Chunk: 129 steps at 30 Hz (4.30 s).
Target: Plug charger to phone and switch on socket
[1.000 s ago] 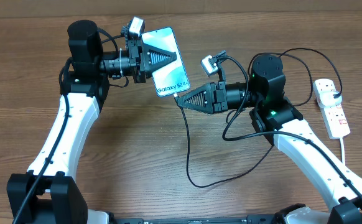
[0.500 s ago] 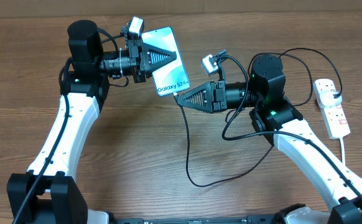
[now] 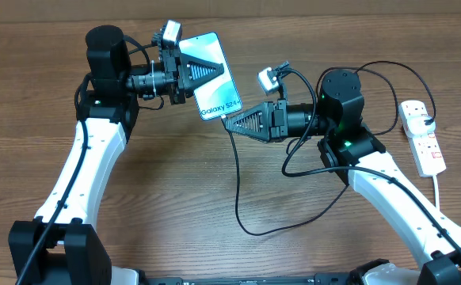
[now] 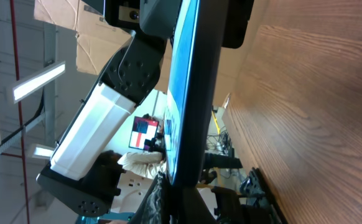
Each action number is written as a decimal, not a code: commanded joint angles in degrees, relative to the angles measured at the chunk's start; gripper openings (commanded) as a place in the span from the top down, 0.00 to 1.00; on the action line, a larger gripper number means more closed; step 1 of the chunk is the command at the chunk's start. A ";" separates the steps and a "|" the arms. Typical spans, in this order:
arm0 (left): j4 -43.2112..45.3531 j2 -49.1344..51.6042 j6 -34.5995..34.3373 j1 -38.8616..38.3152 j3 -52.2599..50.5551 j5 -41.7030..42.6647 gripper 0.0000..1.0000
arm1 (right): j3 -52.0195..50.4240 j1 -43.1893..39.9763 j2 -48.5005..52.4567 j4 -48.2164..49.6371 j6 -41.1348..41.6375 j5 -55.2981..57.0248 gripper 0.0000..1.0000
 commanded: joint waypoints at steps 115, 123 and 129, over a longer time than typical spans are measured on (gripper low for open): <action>-17.84 -0.46 29.22 -3.43 0.63 4.70 0.96 | -0.35 2.21 0.63 -26.43 -36.57 -5.16 0.73; -17.84 -0.46 28.61 -3.45 0.63 4.79 0.96 | -0.35 2.21 0.63 -26.38 -36.54 -4.76 0.83; -17.90 -0.46 28.81 -3.45 0.63 4.94 0.96 | -0.35 2.19 0.63 -25.27 -36.00 -4.76 0.96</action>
